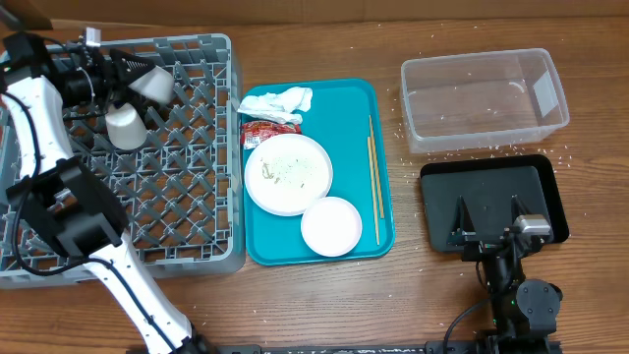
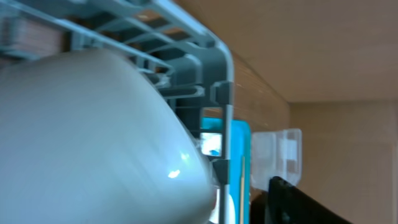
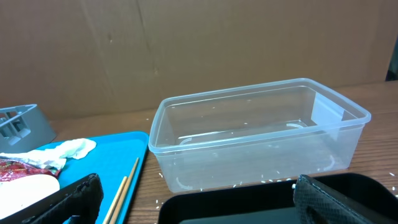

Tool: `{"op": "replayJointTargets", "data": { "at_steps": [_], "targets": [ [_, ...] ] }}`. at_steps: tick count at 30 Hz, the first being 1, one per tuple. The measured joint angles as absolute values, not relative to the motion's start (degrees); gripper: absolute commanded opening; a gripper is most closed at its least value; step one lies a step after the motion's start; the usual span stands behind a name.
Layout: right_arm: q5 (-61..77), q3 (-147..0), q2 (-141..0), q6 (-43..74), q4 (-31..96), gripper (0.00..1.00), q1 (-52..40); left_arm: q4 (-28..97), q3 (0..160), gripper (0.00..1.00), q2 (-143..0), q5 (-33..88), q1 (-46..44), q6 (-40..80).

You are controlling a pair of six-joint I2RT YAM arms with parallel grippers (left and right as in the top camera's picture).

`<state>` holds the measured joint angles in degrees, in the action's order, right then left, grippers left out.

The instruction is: Sort waste into correct bins and load items into the dishwasher

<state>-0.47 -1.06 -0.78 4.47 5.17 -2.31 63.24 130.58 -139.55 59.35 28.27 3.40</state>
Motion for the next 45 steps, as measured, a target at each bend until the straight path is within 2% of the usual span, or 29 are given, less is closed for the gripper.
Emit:
{"op": "replayJointTargets", "data": {
  "at_steps": [4, 12, 14, 16, 19, 25, 34, 45],
  "targets": [
    [-0.5, -1.1, -0.8, 4.5, 5.2, 1.00, -2.3, 66.0, 133.3, 0.70, -139.5, 55.5, 29.0, 5.9],
    [-0.5, -1.1, -0.8, 4.5, 5.1, 1.00, -2.3, 73.8, 152.8, 0.70, -137.6, 47.8, 28.9, 10.9],
    [-0.5, -1.1, -0.8, 4.5, 5.2, 1.00, -2.3, 74.4, 157.3, 0.62, -134.9, 45.3, 28.7, 12.1],
    [-0.5, -1.1, -0.8, 4.4, 5.1, 1.00, -2.3, 74.9, 160.9, 0.49, -131.3, 42.7, 28.5, 13.3],
    [-0.5, -1.1, -0.8, 4.4, 5.1, 1.00, -2.3, 74.7, 163.9, 0.42, -124.5, 40.2, 27.2, 14.5],
    [-0.5, -1.1, -0.8, 4.4, 5.1, 1.00, -2.3, 74.6, 166.3, 0.42, -115.9, 38.9, 19.6, 14.9],
    [-0.5, -1.1, -0.8, 4.4, 5.1, 1.00, -2.3, 75.3, 165.3, 0.42, -118.6, 36.0, 9.3, 13.1],
    [-0.5, -1.1, -0.8, 4.5, 5.2, 1.00, -2.3, 76.9, 165.3, 0.46, -118.7, 30.7, 6.6, 11.6]
  ]
}}
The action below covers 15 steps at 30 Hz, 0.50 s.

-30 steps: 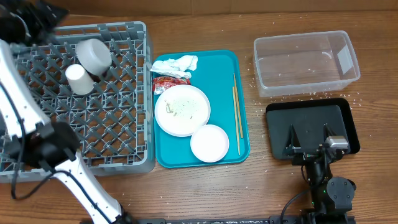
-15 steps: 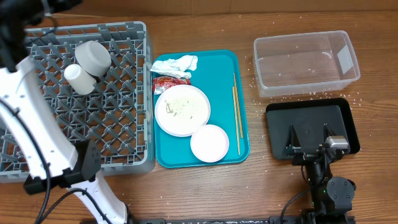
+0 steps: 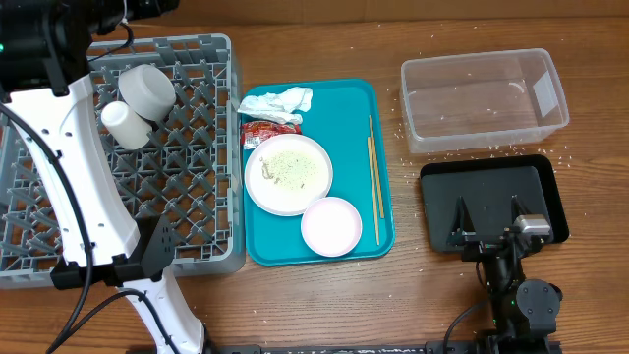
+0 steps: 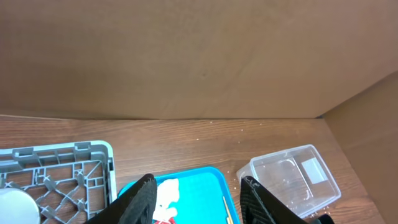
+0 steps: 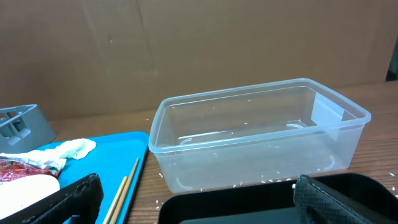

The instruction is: Sort waste into correct bins and load items into the dishwasher

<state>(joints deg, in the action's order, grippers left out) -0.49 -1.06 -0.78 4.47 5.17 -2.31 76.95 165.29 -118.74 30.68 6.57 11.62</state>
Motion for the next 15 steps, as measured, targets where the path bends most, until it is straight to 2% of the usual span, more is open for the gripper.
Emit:
{"op": "replayJointTargets", "data": {
  "at_steps": [15],
  "targets": [
    [-0.5, -1.1, -0.8, 4.4, 5.2, 1.00, -2.3, 78.5, 165.3, 0.47, -118.7, 29.7, 6.6, 10.9]
  ]
}}
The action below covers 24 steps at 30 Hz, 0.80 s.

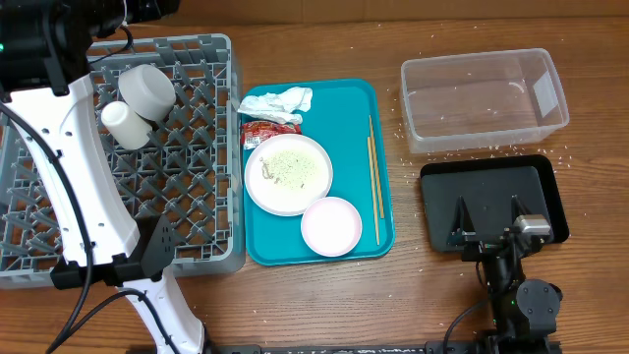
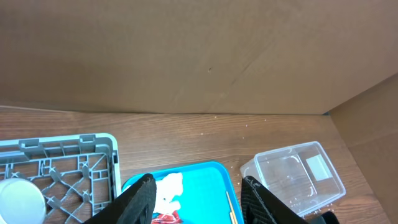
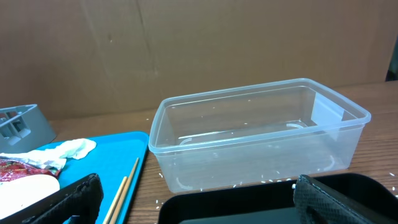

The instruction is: Sort waste into correct bins and load items into the dishwasher

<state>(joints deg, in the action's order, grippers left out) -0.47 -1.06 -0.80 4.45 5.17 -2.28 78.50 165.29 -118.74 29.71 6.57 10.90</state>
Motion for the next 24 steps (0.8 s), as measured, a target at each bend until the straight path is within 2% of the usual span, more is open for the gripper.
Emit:
{"op": "replayJointTargets", "data": {
  "at_steps": [19, 24],
  "targets": [
    [-0.5, -1.1, -0.8, 4.5, 5.2, 1.00, -2.3, 79.0, 165.3, 0.50, -118.7, 29.7, 6.6, 10.3],
    [-0.5, -1.1, -0.8, 4.5, 5.2, 1.00, -2.3, 79.8, 165.3, 0.58, -118.8, 29.7, 6.6, 10.1]
  ]
}}
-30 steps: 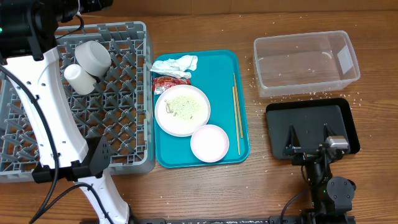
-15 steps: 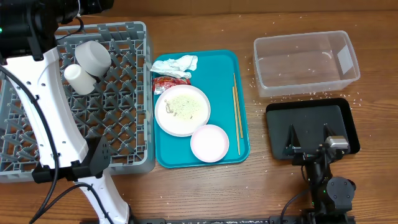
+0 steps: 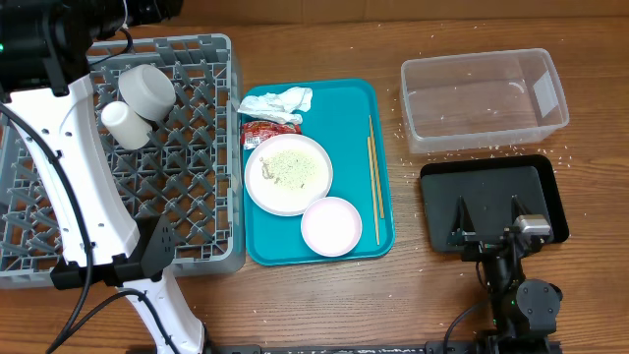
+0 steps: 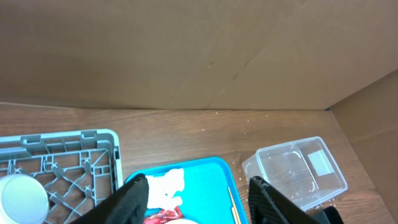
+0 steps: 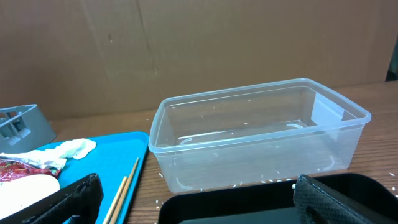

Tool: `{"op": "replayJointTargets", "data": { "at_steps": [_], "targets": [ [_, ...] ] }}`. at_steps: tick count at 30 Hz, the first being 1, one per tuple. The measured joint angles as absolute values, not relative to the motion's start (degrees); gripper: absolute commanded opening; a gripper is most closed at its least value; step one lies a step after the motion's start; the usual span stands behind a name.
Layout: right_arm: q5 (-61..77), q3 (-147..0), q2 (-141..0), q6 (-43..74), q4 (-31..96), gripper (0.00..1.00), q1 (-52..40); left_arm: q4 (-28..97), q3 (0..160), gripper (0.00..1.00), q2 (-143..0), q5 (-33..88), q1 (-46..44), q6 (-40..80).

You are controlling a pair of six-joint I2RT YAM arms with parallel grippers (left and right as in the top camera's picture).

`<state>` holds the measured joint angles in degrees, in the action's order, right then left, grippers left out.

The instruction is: Sort waste into correct bins and load items into the dishwasher

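The grey dish rack at the left holds two white cups. A teal tray carries a white plate with food bits, a small white bowl, chopsticks, a crumpled napkin and a red wrapper. My left gripper is open and empty, raised high over the rack's far corner. My right gripper is open and empty, low over the black bin.
A clear plastic bin stands at the back right, behind the black bin, with rice grains scattered round it. The white left arm crosses above the rack. A cardboard wall runs along the table's far edge.
The left wrist view now takes in a little more of the rack and tray, so the left gripper has shifted slightly. The cups, the tray items and the right arm are unchanged.
At first my left gripper held a white cup low over the rack's back, next to another cup. Then the cup lay in the rack and the gripper was open, raised high. It has stayed up there with small shifts. The right arm stayed still.
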<state>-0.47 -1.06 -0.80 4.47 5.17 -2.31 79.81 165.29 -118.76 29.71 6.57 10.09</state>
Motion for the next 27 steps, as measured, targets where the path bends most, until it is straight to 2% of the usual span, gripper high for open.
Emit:
{"op": "replayJointTargets", "data": {
  "at_steps": [16, 18, 21, 27],
  "targets": [
    [-0.5, -1.1, -0.8, 4.4, 5.2, 1.00, -2.3, 81.2, 165.3, 0.61, -118.7, 29.7, 6.6, 10.0],
    [-0.5, -1.1, -0.8, 4.4, 5.1, 1.00, -2.3, 81.2, 165.3, 0.73, -118.7, 29.7, 6.6, 10.0],
    [-0.5, -1.1, -0.8, 4.5, 5.1, 1.00, -2.3, 81.2, 165.3, 0.98, -118.7, 29.7, 6.6, 9.4],
    [-0.5, -1.1, -0.8, 4.5, 5.1, 1.00, -2.3, 81.2, 165.3, 1.00, -118.7, 29.7, 6.6, 9.4]
  ]
}}
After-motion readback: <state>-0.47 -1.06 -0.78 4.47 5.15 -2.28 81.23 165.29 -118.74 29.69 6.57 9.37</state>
